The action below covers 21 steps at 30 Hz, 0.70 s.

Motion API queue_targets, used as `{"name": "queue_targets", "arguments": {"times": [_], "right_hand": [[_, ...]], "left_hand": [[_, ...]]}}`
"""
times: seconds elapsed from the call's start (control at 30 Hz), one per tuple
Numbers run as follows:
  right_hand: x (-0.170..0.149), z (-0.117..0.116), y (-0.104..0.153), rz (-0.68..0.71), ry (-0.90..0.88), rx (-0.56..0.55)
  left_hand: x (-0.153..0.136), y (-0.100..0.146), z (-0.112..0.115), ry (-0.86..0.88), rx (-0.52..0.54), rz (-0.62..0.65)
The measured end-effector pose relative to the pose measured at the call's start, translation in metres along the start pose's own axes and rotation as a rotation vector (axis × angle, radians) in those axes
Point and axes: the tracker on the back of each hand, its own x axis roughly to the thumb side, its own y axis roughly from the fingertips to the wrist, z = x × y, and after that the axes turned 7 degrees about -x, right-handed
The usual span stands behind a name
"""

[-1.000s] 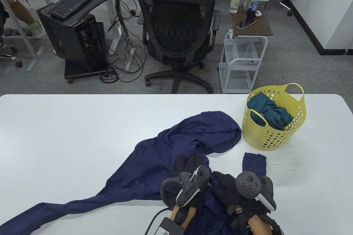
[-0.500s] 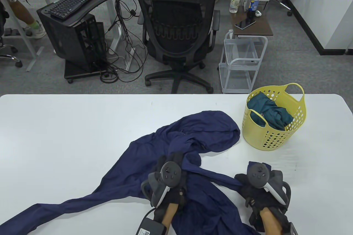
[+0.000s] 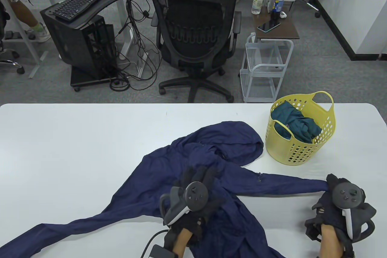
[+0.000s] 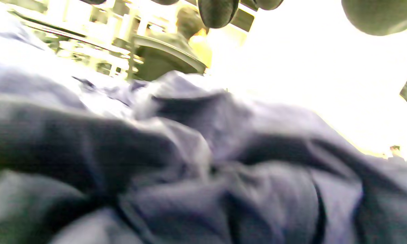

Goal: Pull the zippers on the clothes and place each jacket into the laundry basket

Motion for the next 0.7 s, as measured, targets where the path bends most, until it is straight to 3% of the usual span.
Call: {"name": "queue_targets", "arguments": {"times": [0.17,0.27,0.43,0.53,0.63,0.7], "right_hand": [[0.054,-0.018,0.032,0.303,-0.054,0.152],[0.098,-0.047,0.067,0.563,-0.086,0.278],[0.137,-0.103,0.105,0.769,-0.030,0.494],[0.140,-0.123,0.111,0.768,0.122,0.552],[0.134,-0.129,0.105,0.716,0.250,0.572],[0.125,-0.129,0.098,0.634,0.303,0.592]], "left_hand": [[-0.029,0.017,-0.018,-0.099,-0.042,-0.288],[-0.042,0.013,-0.003,-0.156,-0.142,-0.323],[-0.050,-0.005,0.037,-0.152,-0.324,-0.310],[-0.052,-0.011,0.056,-0.223,-0.397,-0.317],[-0.059,-0.015,0.063,-0.297,-0.446,-0.329],[-0.067,-0.016,0.062,-0.255,-0.457,-0.330]]}}
